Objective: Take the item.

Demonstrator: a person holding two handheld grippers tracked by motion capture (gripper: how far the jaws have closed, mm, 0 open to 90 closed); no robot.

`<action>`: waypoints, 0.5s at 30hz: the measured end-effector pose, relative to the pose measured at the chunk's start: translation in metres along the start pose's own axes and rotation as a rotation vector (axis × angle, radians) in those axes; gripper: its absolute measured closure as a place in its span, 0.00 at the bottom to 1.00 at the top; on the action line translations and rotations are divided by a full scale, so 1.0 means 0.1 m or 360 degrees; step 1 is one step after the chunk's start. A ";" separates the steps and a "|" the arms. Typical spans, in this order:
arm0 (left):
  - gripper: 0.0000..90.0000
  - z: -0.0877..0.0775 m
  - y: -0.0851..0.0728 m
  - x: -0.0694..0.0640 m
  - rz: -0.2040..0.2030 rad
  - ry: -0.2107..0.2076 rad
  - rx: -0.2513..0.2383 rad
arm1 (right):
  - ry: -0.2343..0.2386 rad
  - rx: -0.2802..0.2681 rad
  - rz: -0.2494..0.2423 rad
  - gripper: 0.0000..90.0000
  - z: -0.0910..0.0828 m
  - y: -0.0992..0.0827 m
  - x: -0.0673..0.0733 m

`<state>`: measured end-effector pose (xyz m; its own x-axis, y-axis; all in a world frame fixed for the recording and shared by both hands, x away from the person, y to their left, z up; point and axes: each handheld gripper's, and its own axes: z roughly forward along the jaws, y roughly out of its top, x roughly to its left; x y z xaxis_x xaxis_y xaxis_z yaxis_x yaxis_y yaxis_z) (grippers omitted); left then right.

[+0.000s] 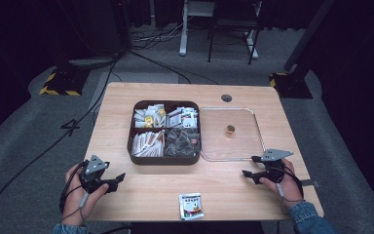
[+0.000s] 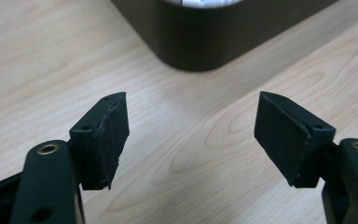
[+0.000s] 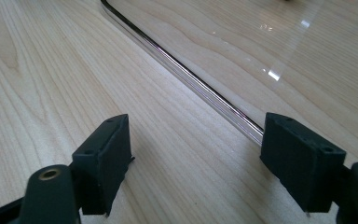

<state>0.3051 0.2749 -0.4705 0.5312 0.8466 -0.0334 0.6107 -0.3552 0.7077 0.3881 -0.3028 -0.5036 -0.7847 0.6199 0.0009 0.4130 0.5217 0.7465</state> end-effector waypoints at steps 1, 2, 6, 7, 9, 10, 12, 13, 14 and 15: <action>0.29 0.02 -0.02 0.02 0.0013 0.0009 0.0020 | 0.0000 0.0000 0.0000 0.27 0.00 0.00 0.00; 0.29 0.04 -0.04 0.03 0.0011 0.0012 0.0034 | 0.0000 0.0000 0.0000 0.27 0.00 0.00 0.00; 0.28 0.12 -0.10 0.08 -0.0010 0.0032 0.0081 | 0.0000 0.0002 -0.0001 0.27 0.00 0.00 0.00; 0.27 0.14 -0.11 0.09 -0.0036 0.0025 0.0092 | 0.0000 0.0002 0.0000 0.27 0.00 0.00 0.00; 0.27 0.18 -0.14 0.11 -0.0056 0.0025 0.0119 | 0.0000 0.0002 -0.0001 0.27 0.00 0.00 0.00; 0.27 0.19 -0.15 0.12 -0.0074 0.0029 0.0131 | 0.0000 0.0002 -0.0001 0.27 0.00 0.00 0.00; 0.25 0.21 -0.17 0.14 -0.0071 0.0043 0.0111 | 0.0000 0.0002 0.0000 0.27 0.00 0.00 0.00; 0.24 0.22 -0.17 0.14 -0.0088 0.0048 0.0104 | 0.0000 0.0002 -0.0001 0.27 0.00 0.00 0.00; 0.24 0.22 -0.17 0.15 -0.0091 0.0058 0.0096 | -0.0001 0.0003 -0.0002 0.27 0.00 0.00 0.00; 0.23 0.22 -0.18 0.16 -0.0078 0.0072 0.0100 | 0.0000 0.0002 0.0000 0.27 0.00 0.00 0.00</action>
<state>0.3156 0.2855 -0.4992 0.4736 0.8801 -0.0343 0.6717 -0.3357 0.6604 0.3884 -0.3026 -0.5035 -0.7849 0.6197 0.0009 0.4133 0.5225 0.7458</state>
